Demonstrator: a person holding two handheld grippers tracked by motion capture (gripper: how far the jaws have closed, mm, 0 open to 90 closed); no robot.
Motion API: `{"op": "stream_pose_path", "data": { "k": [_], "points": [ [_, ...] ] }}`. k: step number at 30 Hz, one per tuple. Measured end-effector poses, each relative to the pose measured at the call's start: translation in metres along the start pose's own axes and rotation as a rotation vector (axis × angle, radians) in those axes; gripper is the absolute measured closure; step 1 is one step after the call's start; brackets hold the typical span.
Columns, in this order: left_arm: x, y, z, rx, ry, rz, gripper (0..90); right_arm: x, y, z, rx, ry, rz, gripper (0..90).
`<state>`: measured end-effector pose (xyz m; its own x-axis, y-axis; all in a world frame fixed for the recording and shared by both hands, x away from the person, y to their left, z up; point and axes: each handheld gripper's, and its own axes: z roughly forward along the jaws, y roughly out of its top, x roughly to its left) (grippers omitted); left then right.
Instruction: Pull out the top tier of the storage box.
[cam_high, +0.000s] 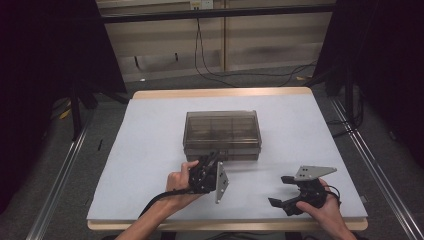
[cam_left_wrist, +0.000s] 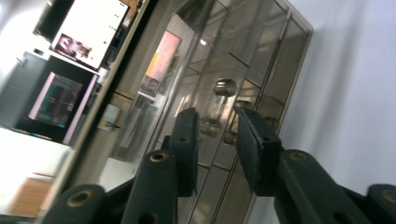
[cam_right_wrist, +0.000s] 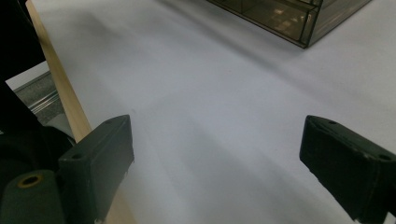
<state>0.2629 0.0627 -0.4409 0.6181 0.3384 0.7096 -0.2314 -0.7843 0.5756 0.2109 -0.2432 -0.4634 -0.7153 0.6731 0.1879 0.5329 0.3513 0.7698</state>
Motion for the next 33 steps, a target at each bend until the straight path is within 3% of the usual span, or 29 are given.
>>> {"op": "stream_pose_path", "data": {
  "k": [1, 3, 4, 5, 7, 9, 11, 13, 15, 16, 17, 18, 19, 25, 29, 31, 33],
  "points": [
    [0.003, -0.001, -0.001, -0.006, -0.037, -0.04, 67.0, 0.0, 0.0, 0.0, 0.0, 0.001, 0.0, 9.9],
    [0.006, -0.001, -0.002, -0.012, -0.049, -0.062, 64.3, 0.0, 0.0, 0.0, 0.0, 0.0, -0.001, 9.9],
    [0.011, -0.002, -0.003, -0.039, -0.101, -0.098, 64.0, 0.0, 0.0, 0.0, 0.0, 0.001, 0.0, 9.9],
    [0.011, -0.002, -0.003, -0.039, -0.101, -0.098, 63.3, 0.0, 0.0, 0.0, 0.0, 0.001, 0.0, 9.9],
    [0.016, -0.003, -0.005, -0.058, -0.144, -0.15, 60.5, 0.0, 0.0, 0.0, 0.001, 0.001, 0.0, 9.8],
    [0.021, -0.005, -0.006, -0.072, -0.217, -0.197, 60.5, 0.0, 0.0, 0.0, 0.0, 0.001, -0.001, 9.8],
    [0.029, -0.008, -0.006, -0.091, -0.304, -0.277, 59.8, 0.0, 0.0, 0.0, 0.001, 0.002, 0.0, 9.7],
    [0.031, -0.009, -0.007, -0.095, -0.314, -0.282, 58.7, 0.0, 0.0, 0.0, 0.001, 0.002, -0.001, 9.7],
    [0.037, -0.011, -0.007, -0.114, -0.385, -0.332, 56.7, 0.0, 0.0, 0.0, 0.002, 0.002, 0.001, 9.7],
    [0.037, -0.011, -0.007, -0.114, -0.385, -0.332, 56.5, 0.0, 0.0, 0.0, 0.002, 0.002, 0.001, 9.6],
    [0.04, -0.011, -0.007, -0.106, -0.425, -0.342, 54.5, 0.0, 0.0, 0.0, 0.003, 0.003, 0.001, 9.6],
    [0.04, -0.011, -0.007, -0.106, -0.425, -0.342, 52.6, 0.0, 0.0, 0.001, 0.003, 0.002, 0.0, 9.6],
    [0.041, -0.011, -0.007, -0.11, -0.451, -0.352, 52.6, 0.0, 0.0, 0.001, 0.003, 0.002, 0.0, 9.6],
    [0.056, -0.007, -0.005, -0.126, -0.526, -0.397, 57.2, 0.0, 0.0, 0.0, 0.003, 0.004, 0.001, 9.6],
    [0.063, -0.007, -0.005, -0.125, -0.544, -0.402, 62.6, 0.0, 0.0, 0.001, 0.003, 0.005, 0.0, 9.6],
    [0.071, -0.008, -0.003, -0.127, -0.581, -0.418, 63.0, 0.0, 0.0, 0.001, 0.002, 0.003, 0.002, 9.6],
    [0.076, -0.008, -0.003, -0.132, -0.582, -0.412, 63.4, 0.0, 0.0, 0.0, 0.001, 0.002, 0.002, 9.6]
  ]
}}
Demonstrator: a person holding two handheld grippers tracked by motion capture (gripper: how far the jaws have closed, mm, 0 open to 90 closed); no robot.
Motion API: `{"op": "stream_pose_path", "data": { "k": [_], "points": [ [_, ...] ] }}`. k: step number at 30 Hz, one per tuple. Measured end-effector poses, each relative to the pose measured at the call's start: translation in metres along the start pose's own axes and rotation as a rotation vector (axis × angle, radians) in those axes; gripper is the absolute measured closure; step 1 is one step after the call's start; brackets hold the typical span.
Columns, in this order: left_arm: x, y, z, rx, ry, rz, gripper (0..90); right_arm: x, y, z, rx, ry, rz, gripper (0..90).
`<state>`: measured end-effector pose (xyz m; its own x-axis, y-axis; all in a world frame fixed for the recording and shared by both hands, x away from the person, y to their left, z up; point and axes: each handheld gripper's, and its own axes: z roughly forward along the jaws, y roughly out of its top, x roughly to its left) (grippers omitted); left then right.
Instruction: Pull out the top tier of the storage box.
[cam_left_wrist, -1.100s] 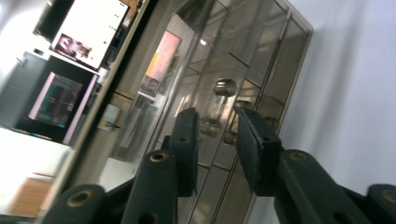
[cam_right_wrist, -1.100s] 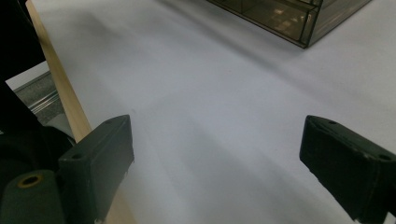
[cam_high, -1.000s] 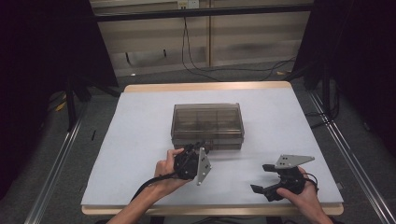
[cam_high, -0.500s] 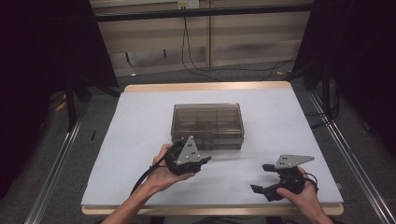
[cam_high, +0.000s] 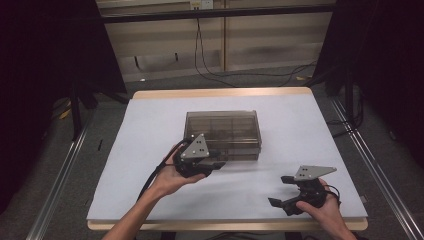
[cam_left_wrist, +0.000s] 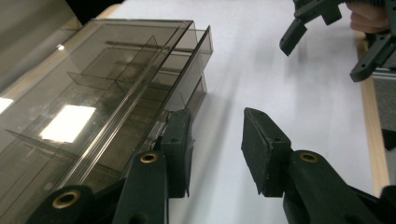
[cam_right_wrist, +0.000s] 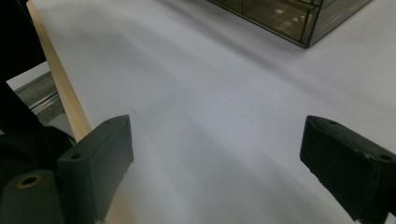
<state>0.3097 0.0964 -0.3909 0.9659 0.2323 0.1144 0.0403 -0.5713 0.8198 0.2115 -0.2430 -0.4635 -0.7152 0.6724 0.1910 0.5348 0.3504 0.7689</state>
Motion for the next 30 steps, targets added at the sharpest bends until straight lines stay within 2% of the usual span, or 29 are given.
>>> {"op": "stream_pose_path", "data": {
  "k": [1, 4, 5, 7, 9, 10, 11, 14, 19, 23, 24, 27, 28, 29, 30],
  "points": [
    [0.002, 0.001, -0.001, -0.009, -0.012, -0.017, 63.5, 0.0, 0.0, 0.0, 0.0, 0.0, 0.0, 9.6],
    [0.005, 0.004, -0.002, 0.001, -0.008, -0.004, 62.5, 0.0, 0.0, 0.0, 0.0, 0.0, 0.001, 9.6],
    [0.008, 0.005, -0.002, 0.003, -0.028, -0.009, 62.4, 0.0, 0.0, 0.0, 0.0, 0.0, 0.0, 9.6],
    [0.013, 0.009, -0.001, 0.012, -0.039, -0.012, 62.5, -0.001, 0.0, 0.001, -0.001, 0.0, -0.002, 9.6],
    [0.015, 0.011, -0.001, 0.012, -0.041, -0.015, 60.8, 0.0, 0.0, 0.001, -0.001, 0.001, -0.002, 9.6],
    [0.017, 0.012, 0.0, 0.027, -0.039, -0.003, 60.8, 0.0, 0.0, 0.001, -0.001, 0.001, -0.002, 9.6],
    [0.018, 0.014, 0.0, 0.033, -0.039, -0.01, 60.0, 0.0, 0.0, 0.0, -0.001, 0.002, -0.001, 9.6],
    [0.026, 0.019, 0.003, 0.019, -0.04, -0.024, 57.1, -0.001, 0.0, 0.001, -0.002, 0.002, -0.002, 9.6],
    [0.031, 0.018, 0.006, 0.023, -0.041, -0.045, 54.8, 0.0, 0.0, 0.0, -0.001, 0.003, -0.002, 9.6],
    [0.032, 0.018, 0.007, 0.043, -0.041, -0.032, 54.0, 0.0, 0.0, 0.0, 0.0, 0.003, -0.001, 9.6],
    [0.033, 0.017, 0.008, 0.062, -0.031, -0.028, 52.0, 0.0, 0.0, 0.0, 0.001, 0.006, -0.002, 9.6],
    [0.035, 0.015, 0.009, 0.063, -0.025, -0.029, 51.0, 0.001, 0.0, 0.0, 0.0, 0.005, -0.002, 9.6],
    [0.036, 0.014, 0.009, 0.059, -0.024, -0.044, 51.3, 0.001, 0.0, 0.0, 0.001, 0.005, -0.003, 9.6],
    [0.038, 0.014, 0.009, 0.068, -0.022, -0.033, 51.2, 0.001, 0.0, 0.0, 0.0, 0.006, -0.004, 9.6],
    [0.038, 0.013, 0.01, 0.072, -0.024, -0.04, 51.0, 0.001, 0.0, -0.001, 0.0, 0.004, -0.004, 9.6]
  ]
}}
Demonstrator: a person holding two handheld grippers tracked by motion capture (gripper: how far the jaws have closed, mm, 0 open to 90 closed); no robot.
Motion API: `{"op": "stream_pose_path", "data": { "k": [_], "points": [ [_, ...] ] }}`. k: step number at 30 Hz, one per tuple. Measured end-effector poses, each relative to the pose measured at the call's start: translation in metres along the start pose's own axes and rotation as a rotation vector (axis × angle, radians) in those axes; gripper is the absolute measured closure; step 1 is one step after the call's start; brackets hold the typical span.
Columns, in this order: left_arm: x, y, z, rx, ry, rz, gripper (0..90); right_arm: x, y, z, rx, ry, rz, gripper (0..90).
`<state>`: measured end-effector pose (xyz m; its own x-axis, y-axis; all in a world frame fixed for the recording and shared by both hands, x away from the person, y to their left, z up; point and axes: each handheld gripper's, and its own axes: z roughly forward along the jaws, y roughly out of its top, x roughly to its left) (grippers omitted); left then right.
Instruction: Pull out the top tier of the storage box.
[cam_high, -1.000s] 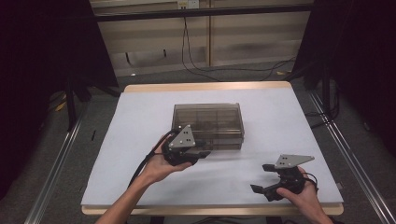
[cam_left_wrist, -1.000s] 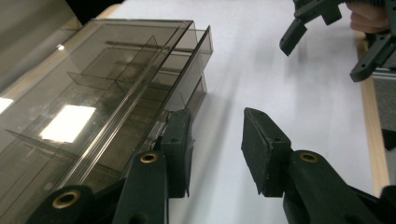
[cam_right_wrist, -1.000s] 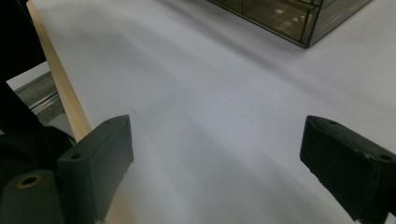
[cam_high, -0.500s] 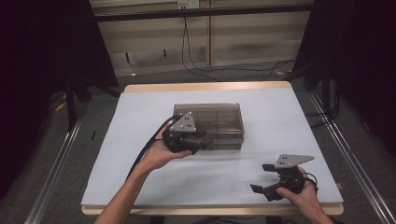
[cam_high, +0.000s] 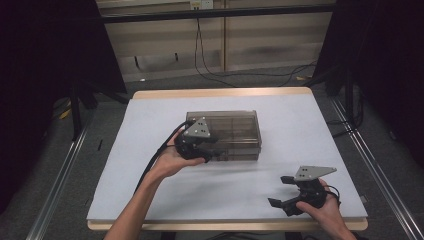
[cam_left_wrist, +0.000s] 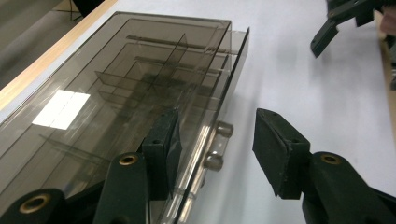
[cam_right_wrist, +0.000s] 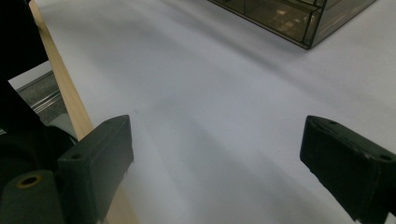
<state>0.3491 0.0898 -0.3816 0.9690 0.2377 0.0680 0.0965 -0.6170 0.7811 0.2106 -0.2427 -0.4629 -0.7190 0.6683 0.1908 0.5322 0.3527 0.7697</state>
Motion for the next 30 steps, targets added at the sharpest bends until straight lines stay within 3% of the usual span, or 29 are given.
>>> {"op": "stream_pose_path", "data": {
  "k": [15, 23, 29, 30],
  "points": [
    [0.0, -0.004, 0.016, 0.112, -0.016, 0.069, 58.0, -0.001, 0.0, 0.0, 0.0, 0.002, 0.002, 9.6],
    [0.001, -0.005, 0.023, 0.136, -0.011, 0.094, 62.5, -0.001, 0.0, 0.001, 0.001, 0.003, 0.001, 9.6],
    [0.002, -0.005, 0.026, 0.137, -0.035, 0.097, 62.5, -0.001, 0.0, 0.001, 0.0, 0.003, -0.003, 9.6],
    [0.001, -0.005, 0.029, 0.16, -0.026, 0.107, 61.9, -0.001, 0.0, 0.001, 0.002, 0.003, 0.0, 9.6]
  ]
}}
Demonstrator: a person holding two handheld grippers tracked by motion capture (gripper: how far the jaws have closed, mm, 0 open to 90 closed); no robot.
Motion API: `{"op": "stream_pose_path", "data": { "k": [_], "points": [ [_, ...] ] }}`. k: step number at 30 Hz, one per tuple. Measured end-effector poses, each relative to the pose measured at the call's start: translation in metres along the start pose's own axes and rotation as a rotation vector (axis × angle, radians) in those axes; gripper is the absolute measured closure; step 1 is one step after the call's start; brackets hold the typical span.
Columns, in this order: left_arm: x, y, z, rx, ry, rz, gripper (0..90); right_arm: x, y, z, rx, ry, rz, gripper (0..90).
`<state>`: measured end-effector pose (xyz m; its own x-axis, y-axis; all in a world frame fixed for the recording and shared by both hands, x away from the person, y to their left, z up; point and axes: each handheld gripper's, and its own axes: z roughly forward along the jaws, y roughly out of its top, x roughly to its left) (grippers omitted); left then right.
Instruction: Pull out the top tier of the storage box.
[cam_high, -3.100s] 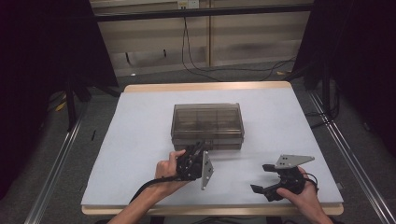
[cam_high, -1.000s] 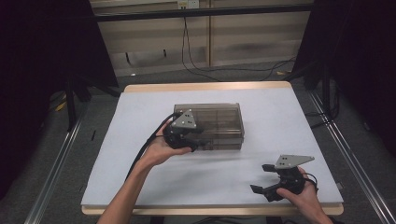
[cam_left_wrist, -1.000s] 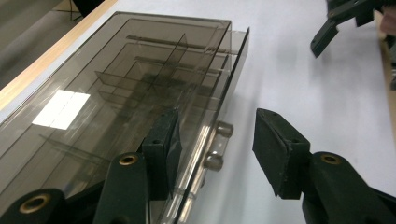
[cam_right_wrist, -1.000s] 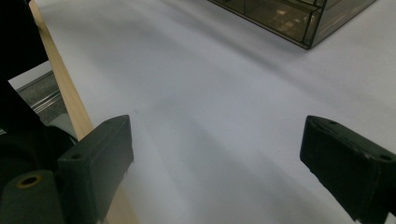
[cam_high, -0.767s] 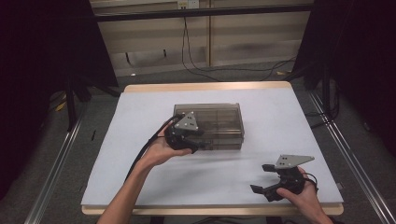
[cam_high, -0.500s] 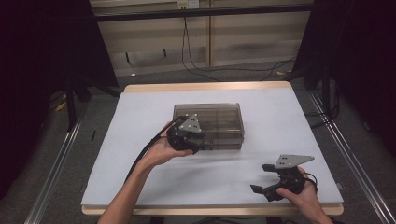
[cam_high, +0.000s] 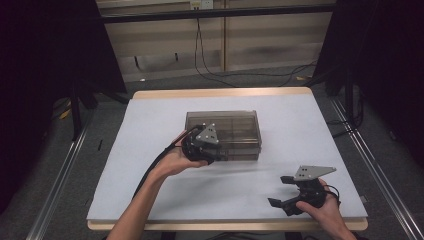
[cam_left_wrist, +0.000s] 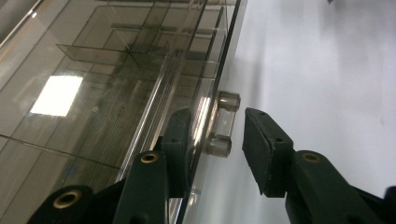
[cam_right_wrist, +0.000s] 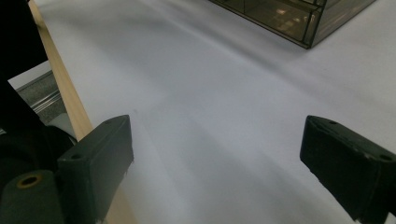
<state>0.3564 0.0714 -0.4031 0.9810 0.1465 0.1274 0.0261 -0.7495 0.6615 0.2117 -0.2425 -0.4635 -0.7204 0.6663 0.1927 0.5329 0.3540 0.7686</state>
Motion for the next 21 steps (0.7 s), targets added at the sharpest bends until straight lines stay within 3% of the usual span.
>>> {"op": "stream_pose_path", "data": {
  "k": [3, 10, 21],
  "points": [
    [-0.0023, 0.0022, 0.0017, 0.028, 0.012, 0.012, 63.1, -0.0001, 0.0002, 0.0004, 0.001, -0.001, 0.0, 9.6],
    [-0.0029, 0.0028, 0.0036, 0.025, 0.034, 0.029, 67.6, 0.0002, 0.0001, 0.0004, 0.001, 0.0, 0.0, 9.5],
    [-0.0006, 0.0011, 0.0018, 0.018, -0.028, 0.009, 69.2, 0.0002, 0.0001, 0.0004, 0.001, 0.001, 0.001, 9.6]
  ]
}}
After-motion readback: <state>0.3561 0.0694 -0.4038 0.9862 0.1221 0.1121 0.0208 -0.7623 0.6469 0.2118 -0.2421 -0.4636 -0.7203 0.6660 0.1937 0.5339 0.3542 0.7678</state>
